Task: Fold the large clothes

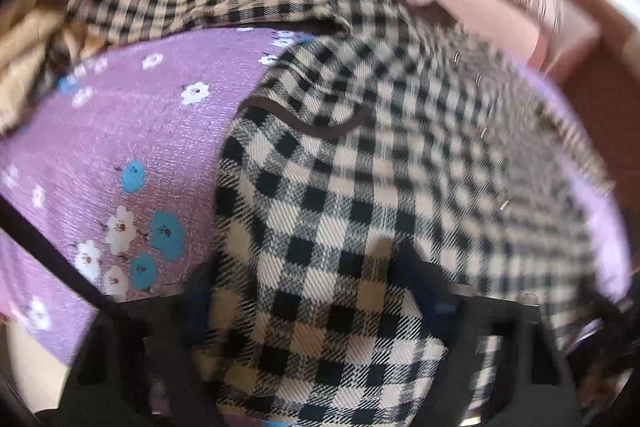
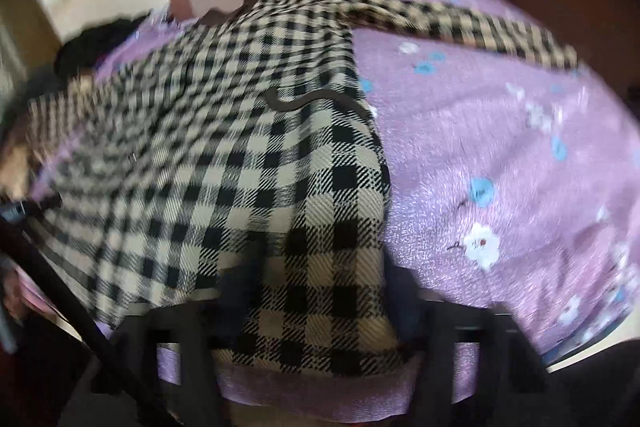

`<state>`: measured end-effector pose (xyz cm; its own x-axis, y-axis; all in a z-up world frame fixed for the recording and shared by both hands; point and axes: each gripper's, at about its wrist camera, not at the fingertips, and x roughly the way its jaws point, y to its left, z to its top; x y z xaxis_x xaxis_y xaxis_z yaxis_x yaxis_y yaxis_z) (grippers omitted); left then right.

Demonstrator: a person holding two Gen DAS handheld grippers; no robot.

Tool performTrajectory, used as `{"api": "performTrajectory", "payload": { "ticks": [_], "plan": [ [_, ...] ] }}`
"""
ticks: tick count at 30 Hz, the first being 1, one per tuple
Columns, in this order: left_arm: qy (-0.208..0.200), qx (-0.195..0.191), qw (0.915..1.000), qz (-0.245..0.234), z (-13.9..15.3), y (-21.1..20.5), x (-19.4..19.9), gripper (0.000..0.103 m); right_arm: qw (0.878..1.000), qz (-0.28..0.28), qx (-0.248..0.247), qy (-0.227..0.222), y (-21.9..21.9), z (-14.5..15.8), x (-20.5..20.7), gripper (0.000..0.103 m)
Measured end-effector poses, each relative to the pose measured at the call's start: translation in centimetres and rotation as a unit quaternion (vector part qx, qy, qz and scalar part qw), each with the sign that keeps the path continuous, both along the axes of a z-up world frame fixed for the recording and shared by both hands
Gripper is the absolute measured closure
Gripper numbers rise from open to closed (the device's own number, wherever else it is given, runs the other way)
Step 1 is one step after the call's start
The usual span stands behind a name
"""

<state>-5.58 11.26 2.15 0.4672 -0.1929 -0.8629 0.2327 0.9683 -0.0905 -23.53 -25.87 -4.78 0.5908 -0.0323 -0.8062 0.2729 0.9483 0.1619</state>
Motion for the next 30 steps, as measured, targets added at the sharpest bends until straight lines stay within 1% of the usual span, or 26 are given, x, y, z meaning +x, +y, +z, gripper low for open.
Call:
{"api": "performTrajectory", "payload": {
  "ticks": [1, 2, 4, 5, 7, 9, 10, 11, 12, 13, 14, 16, 19, 21, 23, 24, 25, 26, 29, 30],
  "plan": [
    [-0.010, 0.042, 0.9990, 0.008, 0.2, -0.4, -0.3, 0.082, 1.000, 0.009, 0.004, -0.002, 0.1, 0.3, 0.0, 0.086],
    [-0.007, 0.034, 0.9993, 0.011, 0.6, -0.1, -0.5, 0.096, 1.000, 0.012, 0.026, -0.001, -0.4, 0.5, 0.0, 0.093],
    [0.007, -0.018, 0.9996, 0.022, 2.0, 1.6, -1.2, 0.096, 0.998, 0.004, 0.062, -0.004, -1.5, 1.3, -0.7, 0.094],
    [0.007, -0.033, 0.9991, 0.025, 2.6, 2.4, -1.9, 0.096, 0.997, 0.002, 0.076, -0.007, -1.9, 1.8, -1.4, 0.095],
    [0.002, -0.034, 0.9991, 0.025, 3.4, 3.4, -3.8, 0.097, 0.996, 0.003, 0.085, -0.002, -2.1, 2.5, -2.9, 0.095],
    [0.013, -0.049, 0.9986, 0.014, 3.3, 4.0, -6.0, 0.097, 0.997, 0.006, 0.082, 0.008, -1.9, 2.8, -4.2, 0.095],
    [0.015, -0.041, 0.9990, 0.010, 3.1, 4.0, -7.0, 0.097, 0.996, 0.005, 0.085, 0.017, -1.8, 2.7, -4.9, 0.095],
    [0.016, -0.031, 0.9994, 0.008, 3.2, 3.4, -6.8, 0.097, 0.996, 0.004, 0.087, 0.026, -1.9, 2.6, -5.3, 0.096],
    [0.012, -0.010, 0.9999, 0.007, 2.8, 3.3, -7.3, 0.097, 0.996, 0.002, 0.087, 0.033, -2.1, 2.3, -5.5, 0.096],
    [0.006, 0.003, 1.0000, 0.007, 2.6, 3.3, -7.9, 0.097, 0.996, 0.000, 0.083, 0.036, -2.1, 2.1, -5.9, 0.096],
    [0.001, 0.004, 1.0000, 0.005, 2.6, 3.3, -8.6, 0.097, 0.996, 0.000, 0.080, 0.036, -2.1, 2.0, -6.3, 0.096],
    [-0.006, -0.006, 1.0000, 0.004, 3.0, 3.9, -9.2, 0.097, 0.996, -0.001, 0.085, 0.029, -2.6, 2.3, -7.1, 0.094],
    [-0.042, -0.016, 0.9989, 0.012, 4.9, 4.8, -10.4, 0.095, 0.995, -0.004, 0.094, 0.018, -3.1, 3.3, -8.2, 0.092],
    [-0.070, -0.021, 0.9972, 0.017, 6.4, 5.3, -10.9, 0.081, 0.996, -0.011, 0.087, 0.008, -3.2, 4.2, -8.9, 0.092],
    [-0.094, -0.029, 0.9949, 0.020, 7.9, 5.0, -11.1, 0.049, 0.997, -0.018, 0.081, -0.006, -3.6, 5.3, -8.9, 0.091],
    [-0.108, -0.031, 0.9935, 0.020, 8.6, 4.5, -11.2, 0.042, 0.996, -0.021, 0.081, -0.012, -3.9, 5.7, -8.7, 0.088],
    [-0.119, -0.029, 0.9923, 0.020, 9.3, 3.9, -11.0, 0.042, 0.996, -0.023, 0.081, -0.018, -4.3, 6.2, -8.1, 0.085],
    [-0.127, -0.023, 0.9914, 0.019, 9.8, 3.1, -10.5, 0.041, 0.996, -0.023, 0.081, -0.021, -4.4, 6.5, -7.6, 0.081],
    [-0.135, -0.012, 0.9908, -0.002, 10.4, -0.5, -8.2, 0.033, 0.997, -0.007, 0.071, -0.022, -4.2, 6.7, -5.2, 0.080],
    [-0.136, -0.010, 0.9907, -0.005, 10.3, -1.9, -7.5, 0.033, 0.997, 0.006, 0.070, -0.021, -3.6, 6.6, -4.0, 0.080]
  ]
}}
